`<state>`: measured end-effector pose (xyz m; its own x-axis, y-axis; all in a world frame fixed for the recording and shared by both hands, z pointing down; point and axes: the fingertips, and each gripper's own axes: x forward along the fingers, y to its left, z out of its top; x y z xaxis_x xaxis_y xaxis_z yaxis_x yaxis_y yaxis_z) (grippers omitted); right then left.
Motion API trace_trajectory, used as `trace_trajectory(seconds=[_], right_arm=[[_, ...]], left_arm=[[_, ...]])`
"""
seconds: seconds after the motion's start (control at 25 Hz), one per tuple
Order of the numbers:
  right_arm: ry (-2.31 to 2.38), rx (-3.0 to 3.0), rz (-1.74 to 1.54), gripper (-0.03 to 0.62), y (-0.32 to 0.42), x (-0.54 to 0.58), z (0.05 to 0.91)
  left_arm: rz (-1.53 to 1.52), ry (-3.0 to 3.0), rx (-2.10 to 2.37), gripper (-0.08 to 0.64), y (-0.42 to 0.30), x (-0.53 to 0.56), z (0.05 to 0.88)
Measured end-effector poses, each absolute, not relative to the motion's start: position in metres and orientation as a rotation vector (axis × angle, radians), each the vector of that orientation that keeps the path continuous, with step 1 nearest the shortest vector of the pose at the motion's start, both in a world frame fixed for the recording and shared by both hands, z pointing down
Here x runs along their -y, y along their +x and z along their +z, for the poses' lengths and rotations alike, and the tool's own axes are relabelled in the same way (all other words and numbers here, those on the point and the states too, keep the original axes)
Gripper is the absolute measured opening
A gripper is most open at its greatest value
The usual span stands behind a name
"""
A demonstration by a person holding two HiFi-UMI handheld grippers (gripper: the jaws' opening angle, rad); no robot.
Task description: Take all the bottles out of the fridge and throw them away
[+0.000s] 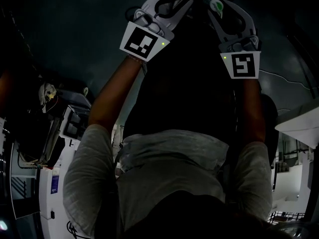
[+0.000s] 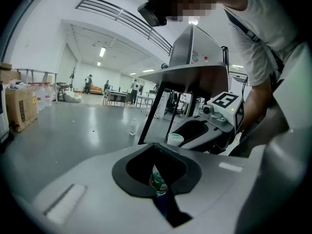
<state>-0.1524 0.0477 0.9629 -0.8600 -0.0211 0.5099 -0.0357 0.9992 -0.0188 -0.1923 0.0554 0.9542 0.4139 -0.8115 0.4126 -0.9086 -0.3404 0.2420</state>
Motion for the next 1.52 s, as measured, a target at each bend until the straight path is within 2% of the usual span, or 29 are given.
trace_trajectory(seconds=[0.48,0.84,1.08,1.52], right_arm=[[0.024,2.596,0.048,0.146,-0.155,-0.046,1.007],[0.046,2.627,0.104,0.141,-0.155,-0.045,1.005],[0.119,2.661,0.142,0.127,-0.153,-0.051,0.950],[0.283,2.793,0.328,0.098,-0.166,-0.055,0.772]], left_arm=[[0.327,2.256,1.456,0.009,-0.202,-0.053,0.979],[0.335,2.233,1.448,0.009,-0.205,-0.059,0.976],[0.329,2.236,1.438,0.009,-0.195,-0.060,0.935],[0.258,2.242,1.467,0.009,-0.190,-0.049,0.791]])
